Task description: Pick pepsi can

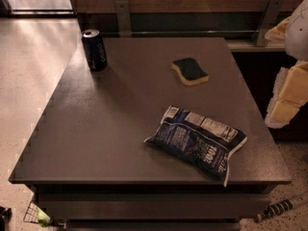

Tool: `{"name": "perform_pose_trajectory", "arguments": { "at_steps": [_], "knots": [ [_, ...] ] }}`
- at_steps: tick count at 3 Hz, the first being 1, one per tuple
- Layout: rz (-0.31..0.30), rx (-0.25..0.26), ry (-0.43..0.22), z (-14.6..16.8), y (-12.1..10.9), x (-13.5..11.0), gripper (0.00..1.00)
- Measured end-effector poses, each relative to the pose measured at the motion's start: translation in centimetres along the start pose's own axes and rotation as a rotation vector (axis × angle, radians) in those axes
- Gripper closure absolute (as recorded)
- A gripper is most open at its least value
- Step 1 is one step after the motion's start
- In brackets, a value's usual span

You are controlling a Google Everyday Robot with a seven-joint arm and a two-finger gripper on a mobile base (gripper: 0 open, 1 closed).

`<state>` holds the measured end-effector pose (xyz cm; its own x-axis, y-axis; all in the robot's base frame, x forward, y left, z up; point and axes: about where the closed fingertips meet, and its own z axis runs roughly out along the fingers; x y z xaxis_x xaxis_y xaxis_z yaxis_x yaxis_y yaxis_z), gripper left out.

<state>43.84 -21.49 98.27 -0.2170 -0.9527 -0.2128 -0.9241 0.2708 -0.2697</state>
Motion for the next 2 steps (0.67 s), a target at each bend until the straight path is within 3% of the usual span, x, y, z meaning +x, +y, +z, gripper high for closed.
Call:
{"name": "perform_pose_trajectory", "arguments": {
  "at_steps": [1, 2],
  "knots": [
    [0.000, 0.000, 0.000, 0.0, 0.0, 0.0, 0.00],
    [0.001, 0.031, -0.086, 0.8, -2.3, -1.8, 0.00]
  ]
}}
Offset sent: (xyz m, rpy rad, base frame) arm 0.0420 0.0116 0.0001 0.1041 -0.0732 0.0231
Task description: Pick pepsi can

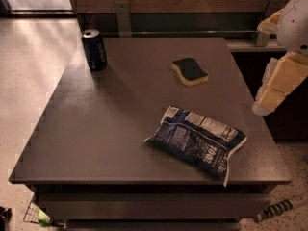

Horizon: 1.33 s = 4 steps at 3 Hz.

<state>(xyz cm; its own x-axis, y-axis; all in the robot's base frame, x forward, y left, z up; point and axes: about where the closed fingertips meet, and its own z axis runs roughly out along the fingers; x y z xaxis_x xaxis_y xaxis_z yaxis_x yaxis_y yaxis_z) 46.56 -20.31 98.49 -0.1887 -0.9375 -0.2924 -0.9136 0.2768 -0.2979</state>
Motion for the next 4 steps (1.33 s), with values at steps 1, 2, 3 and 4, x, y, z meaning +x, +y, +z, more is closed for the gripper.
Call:
{"name": "perform_pose_trajectory", "arguments": {
  "at_steps": [1, 2, 3, 4],
  "knots": [
    [0.014, 0.030, -0.171, 2.6, -3.5, -3.8, 0.00],
    [0.038, 0.027, -0.388, 6.2, -6.2, -9.1, 0.00],
    [0.076, 0.017, -0.593, 8.8, -8.4, -15.0, 0.00],
    [0.145, -0.015, -0.713, 11.4, -9.7, -19.5, 0.00]
  ]
}}
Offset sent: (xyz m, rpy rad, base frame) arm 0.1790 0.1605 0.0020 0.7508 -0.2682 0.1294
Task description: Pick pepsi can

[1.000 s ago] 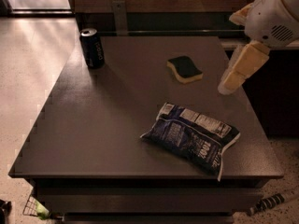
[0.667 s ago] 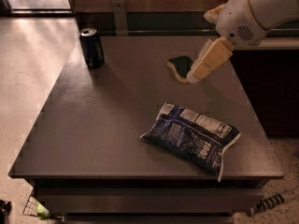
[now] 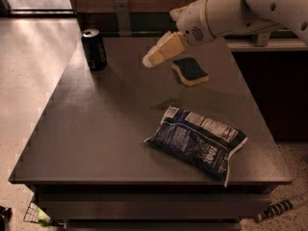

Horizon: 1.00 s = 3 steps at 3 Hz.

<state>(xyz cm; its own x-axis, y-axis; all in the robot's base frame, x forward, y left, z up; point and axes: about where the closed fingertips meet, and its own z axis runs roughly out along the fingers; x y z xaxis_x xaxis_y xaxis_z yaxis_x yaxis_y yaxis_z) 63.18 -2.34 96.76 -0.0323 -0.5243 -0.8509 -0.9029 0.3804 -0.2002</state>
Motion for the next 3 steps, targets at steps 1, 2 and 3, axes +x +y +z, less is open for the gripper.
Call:
{"name": "perform_pose_trajectory", "arguments": {
  "at_steps": [1, 2, 3],
  "knots": [
    [0.048, 0.000, -0.030, 2.0, -0.3, -0.6, 0.00],
    [0.050, 0.003, -0.033, 2.6, -0.5, -0.7, 0.00],
    [0.026, 0.016, -0.030, 4.6, -0.8, -0.7, 0.00]
  ]
}}
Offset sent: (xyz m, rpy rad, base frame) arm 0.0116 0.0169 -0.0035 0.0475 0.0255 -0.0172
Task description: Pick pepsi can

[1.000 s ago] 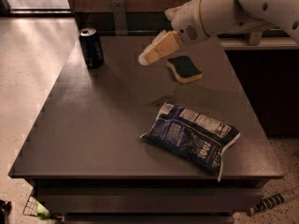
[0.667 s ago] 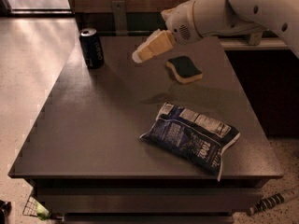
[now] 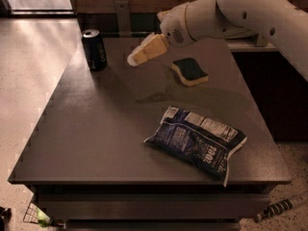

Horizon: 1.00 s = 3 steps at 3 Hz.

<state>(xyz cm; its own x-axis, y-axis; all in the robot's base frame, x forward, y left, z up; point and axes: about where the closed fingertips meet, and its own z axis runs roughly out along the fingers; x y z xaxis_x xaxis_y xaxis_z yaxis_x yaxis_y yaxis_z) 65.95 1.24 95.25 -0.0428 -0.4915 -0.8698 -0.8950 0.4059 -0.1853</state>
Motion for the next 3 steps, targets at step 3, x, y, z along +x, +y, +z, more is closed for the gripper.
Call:
{"name": "perform_pose_trajectory", "arguments": {
  "at_steps": [3],
  "knots": [
    [-0.064, -0.027, -0.183, 12.3, -4.3, -1.7, 0.00]
  ]
}}
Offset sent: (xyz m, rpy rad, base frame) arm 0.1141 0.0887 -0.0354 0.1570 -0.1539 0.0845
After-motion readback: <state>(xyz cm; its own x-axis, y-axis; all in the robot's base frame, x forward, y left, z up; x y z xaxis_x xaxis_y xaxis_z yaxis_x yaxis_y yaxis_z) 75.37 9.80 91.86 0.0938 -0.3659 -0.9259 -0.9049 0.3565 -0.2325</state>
